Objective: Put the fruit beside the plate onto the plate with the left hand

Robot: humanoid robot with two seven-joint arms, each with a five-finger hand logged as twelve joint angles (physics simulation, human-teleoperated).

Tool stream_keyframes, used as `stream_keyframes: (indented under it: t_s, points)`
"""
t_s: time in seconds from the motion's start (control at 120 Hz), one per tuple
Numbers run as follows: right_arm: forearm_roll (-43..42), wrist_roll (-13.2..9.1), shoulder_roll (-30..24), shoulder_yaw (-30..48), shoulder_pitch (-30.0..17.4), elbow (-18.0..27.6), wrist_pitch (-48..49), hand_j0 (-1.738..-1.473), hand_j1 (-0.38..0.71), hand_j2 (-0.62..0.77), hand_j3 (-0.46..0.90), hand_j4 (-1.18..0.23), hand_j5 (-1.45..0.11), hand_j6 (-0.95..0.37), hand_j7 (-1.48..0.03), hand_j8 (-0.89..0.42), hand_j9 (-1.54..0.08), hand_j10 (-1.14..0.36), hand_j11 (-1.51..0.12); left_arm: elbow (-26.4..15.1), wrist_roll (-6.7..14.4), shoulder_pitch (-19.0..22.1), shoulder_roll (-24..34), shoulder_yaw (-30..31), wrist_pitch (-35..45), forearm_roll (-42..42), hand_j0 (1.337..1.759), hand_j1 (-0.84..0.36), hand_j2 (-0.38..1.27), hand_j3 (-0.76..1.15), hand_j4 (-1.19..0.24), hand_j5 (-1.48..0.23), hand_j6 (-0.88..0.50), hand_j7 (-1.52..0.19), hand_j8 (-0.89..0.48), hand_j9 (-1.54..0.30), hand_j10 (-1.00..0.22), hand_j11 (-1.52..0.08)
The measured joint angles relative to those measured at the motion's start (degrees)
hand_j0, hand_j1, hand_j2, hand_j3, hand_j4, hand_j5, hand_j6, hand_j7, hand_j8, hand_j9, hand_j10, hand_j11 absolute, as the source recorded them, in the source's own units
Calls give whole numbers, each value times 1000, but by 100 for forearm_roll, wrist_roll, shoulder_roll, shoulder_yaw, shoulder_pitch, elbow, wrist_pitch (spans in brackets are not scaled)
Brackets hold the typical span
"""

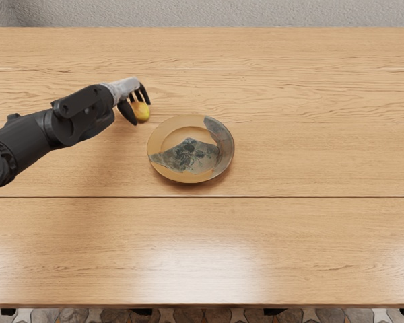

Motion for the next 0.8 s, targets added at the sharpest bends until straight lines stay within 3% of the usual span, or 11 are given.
stream_keyframes:
  t_s: [0.108,0.208,0.283,0.8]
  points:
    - [0,1,0,0,0,0,0,-1658,-349,0,0,0,0,-1,0,0,0,0,0,-47,8,0,0,-11,-56,4,1657,-287,128,0,-628,-616,-490,-670,-446,-717,-622,-715]
    - [0,0,0,0,0,0,0,-1658,-349,0,0,0,0,-1,0,0,0,0,0,-71,13,12,0,-17,-70,13,1655,-280,100,0,-640,-617,-487,-692,-422,-739,-605,-737]
    - [0,0,0,0,0,0,0,-1658,-349,0,0,0,0,-1,0,-1,0,0,0,-80,14,40,0,-21,-69,21,1653,-291,98,1,-604,-605,-381,-685,-384,-756,-595,-754]
    - [0,2,0,0,0,0,0,-1658,-349,0,0,0,0,0,0,0,0,0,0,-90,14,70,0,16,-101,-3,1651,-249,178,0,-688,-722,-436,-772,-426,-838,-613,-839]
